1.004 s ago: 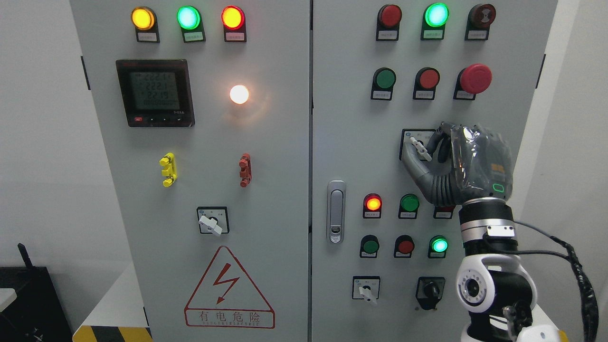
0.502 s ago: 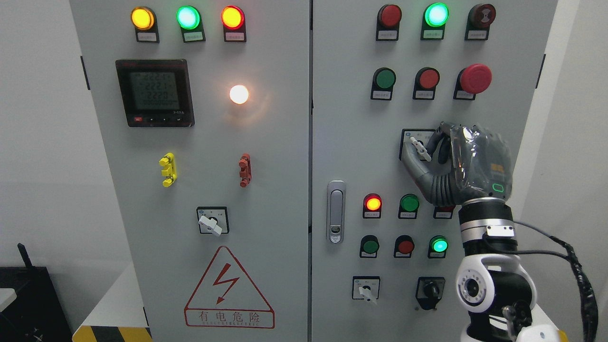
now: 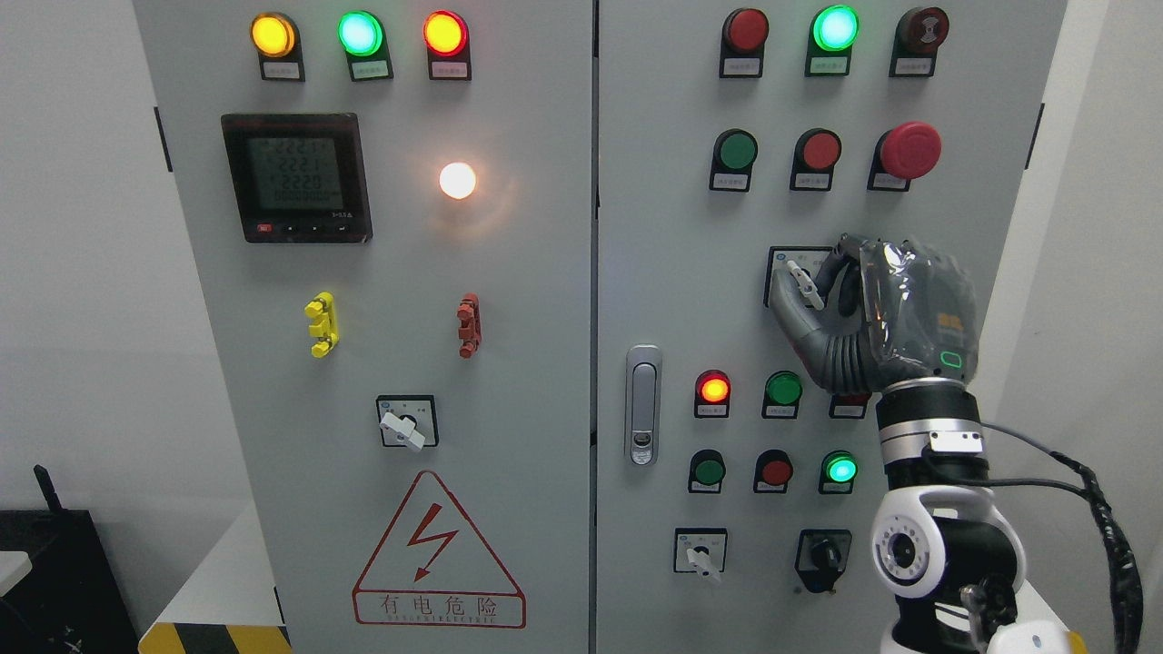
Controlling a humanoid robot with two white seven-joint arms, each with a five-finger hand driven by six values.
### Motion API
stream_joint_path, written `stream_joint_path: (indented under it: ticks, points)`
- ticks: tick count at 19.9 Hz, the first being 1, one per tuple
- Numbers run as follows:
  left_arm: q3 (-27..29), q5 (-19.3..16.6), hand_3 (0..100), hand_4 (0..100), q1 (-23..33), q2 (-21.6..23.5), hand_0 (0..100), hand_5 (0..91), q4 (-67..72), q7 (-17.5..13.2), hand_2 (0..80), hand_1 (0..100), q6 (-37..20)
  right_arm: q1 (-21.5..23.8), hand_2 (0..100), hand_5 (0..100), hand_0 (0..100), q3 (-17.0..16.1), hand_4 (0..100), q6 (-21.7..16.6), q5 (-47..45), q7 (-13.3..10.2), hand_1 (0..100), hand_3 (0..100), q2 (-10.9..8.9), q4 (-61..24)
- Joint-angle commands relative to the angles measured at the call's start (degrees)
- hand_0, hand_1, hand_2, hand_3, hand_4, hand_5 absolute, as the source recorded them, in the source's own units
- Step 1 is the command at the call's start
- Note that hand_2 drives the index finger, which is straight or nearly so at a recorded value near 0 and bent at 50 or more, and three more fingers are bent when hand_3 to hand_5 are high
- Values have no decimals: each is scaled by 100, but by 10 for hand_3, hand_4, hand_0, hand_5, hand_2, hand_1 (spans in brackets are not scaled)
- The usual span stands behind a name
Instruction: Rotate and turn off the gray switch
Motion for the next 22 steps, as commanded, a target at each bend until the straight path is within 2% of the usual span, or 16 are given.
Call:
stream_joint_path:
  ticks: [1,10,22]
  points:
    - [-9,0,0,0,0,0,120,0,79,8,0,389,3,-1,788,1000,492,-176,909,1,0,3,351,943,3,0]
    - [-9,0,0,0,0,0,120,0,79,-1,0,389,3,-1,805,1000,577,-184,913,1,-9,3,296,953,3,9]
    - [-9,0,0,0,0,0,120,0,79,8,0,389,3,-1,815,1000,609,-184,921,1,-18,-6,275,970,20,17]
